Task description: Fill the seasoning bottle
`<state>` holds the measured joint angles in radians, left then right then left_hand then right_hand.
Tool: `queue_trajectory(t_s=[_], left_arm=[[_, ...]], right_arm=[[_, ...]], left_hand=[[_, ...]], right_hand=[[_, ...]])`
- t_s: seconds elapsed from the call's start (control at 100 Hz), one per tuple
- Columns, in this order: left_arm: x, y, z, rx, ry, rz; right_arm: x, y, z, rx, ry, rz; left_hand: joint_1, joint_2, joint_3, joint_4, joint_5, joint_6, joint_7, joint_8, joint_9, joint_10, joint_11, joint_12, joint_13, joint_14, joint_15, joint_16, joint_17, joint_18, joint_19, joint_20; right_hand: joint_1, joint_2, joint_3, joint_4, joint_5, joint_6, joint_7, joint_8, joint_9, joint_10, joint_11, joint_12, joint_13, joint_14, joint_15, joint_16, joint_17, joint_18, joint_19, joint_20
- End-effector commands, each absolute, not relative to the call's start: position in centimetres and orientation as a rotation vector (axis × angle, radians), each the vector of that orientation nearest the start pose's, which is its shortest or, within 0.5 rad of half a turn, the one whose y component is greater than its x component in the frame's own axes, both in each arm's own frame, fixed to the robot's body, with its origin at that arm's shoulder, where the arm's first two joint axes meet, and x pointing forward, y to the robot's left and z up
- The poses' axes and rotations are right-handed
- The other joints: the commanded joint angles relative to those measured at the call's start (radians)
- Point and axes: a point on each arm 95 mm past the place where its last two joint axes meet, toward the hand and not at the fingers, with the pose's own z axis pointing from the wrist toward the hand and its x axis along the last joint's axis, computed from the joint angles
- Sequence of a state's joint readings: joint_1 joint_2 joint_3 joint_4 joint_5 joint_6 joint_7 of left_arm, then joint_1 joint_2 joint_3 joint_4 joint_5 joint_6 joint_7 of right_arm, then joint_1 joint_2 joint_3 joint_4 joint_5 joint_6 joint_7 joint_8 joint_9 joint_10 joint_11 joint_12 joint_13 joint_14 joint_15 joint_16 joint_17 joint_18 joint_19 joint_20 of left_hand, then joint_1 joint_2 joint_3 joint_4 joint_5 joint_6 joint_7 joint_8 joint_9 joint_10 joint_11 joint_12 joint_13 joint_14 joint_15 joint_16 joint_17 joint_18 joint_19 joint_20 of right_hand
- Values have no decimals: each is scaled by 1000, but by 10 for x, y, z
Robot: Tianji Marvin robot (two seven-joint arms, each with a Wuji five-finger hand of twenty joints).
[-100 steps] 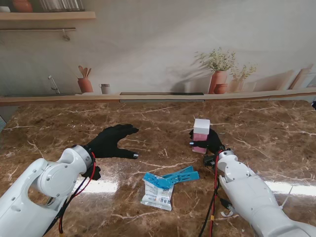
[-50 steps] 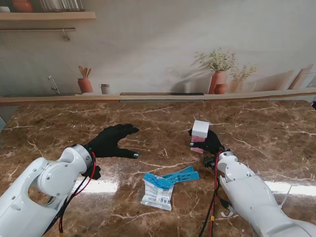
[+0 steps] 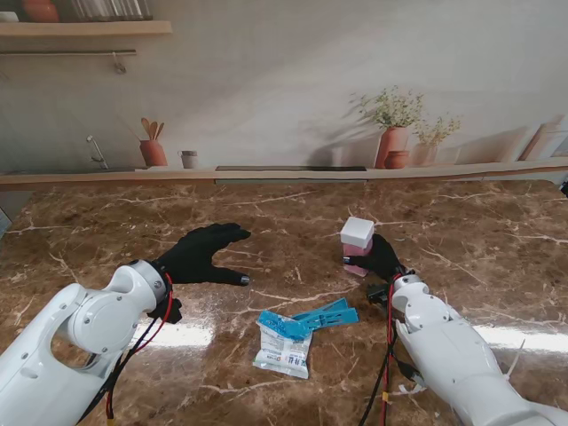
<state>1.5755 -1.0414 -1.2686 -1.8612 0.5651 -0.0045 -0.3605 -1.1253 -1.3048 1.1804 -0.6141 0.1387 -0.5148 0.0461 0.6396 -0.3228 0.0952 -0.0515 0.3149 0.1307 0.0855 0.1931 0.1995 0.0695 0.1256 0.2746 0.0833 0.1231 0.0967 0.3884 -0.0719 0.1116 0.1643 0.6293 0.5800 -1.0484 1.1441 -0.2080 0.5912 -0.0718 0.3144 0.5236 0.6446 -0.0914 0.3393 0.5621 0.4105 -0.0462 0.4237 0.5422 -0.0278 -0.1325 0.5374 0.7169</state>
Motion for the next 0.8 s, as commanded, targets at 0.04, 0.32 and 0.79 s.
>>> queue_trajectory(t_s=[0.04,0.32,0.79], left_arm=[[382,-26,-261,-1537,1646,-1752],[381,-27,-262,-1536,1643,-1763],[373,-29,-263,-1532,1619,-1808]], right_arm=[[474,-65,-446,-2335,-572,-2105],[469,-70,-443,-2356,-637,-2110],[451,-97,-419,-2401,-830,-2117]], left_hand=[[21,33,-37,37,-32,-27,-21,4,-49,-19,-23,11,-45,-39,-28,5,1,5,-59,-58],[20,35,-40,37,-31,-25,-21,4,-49,-20,-24,12,-47,-39,-31,6,0,5,-53,-66],[19,28,-45,38,-26,-19,-22,4,-50,-22,-28,11,-50,-40,-41,5,4,-21,-62,-97]], right_hand=[[-18,39,68,42,-56,14,-38,-31,-52,-19,-23,-36,-36,-12,-32,-32,-44,137,-70,21],[-54,35,61,36,-190,80,-100,-74,-206,18,-104,-145,-81,-8,-159,-126,-45,108,-97,13],[-118,39,41,29,-324,151,-199,-90,-407,80,-220,-285,-252,-29,-323,-249,-39,55,-261,-93]])
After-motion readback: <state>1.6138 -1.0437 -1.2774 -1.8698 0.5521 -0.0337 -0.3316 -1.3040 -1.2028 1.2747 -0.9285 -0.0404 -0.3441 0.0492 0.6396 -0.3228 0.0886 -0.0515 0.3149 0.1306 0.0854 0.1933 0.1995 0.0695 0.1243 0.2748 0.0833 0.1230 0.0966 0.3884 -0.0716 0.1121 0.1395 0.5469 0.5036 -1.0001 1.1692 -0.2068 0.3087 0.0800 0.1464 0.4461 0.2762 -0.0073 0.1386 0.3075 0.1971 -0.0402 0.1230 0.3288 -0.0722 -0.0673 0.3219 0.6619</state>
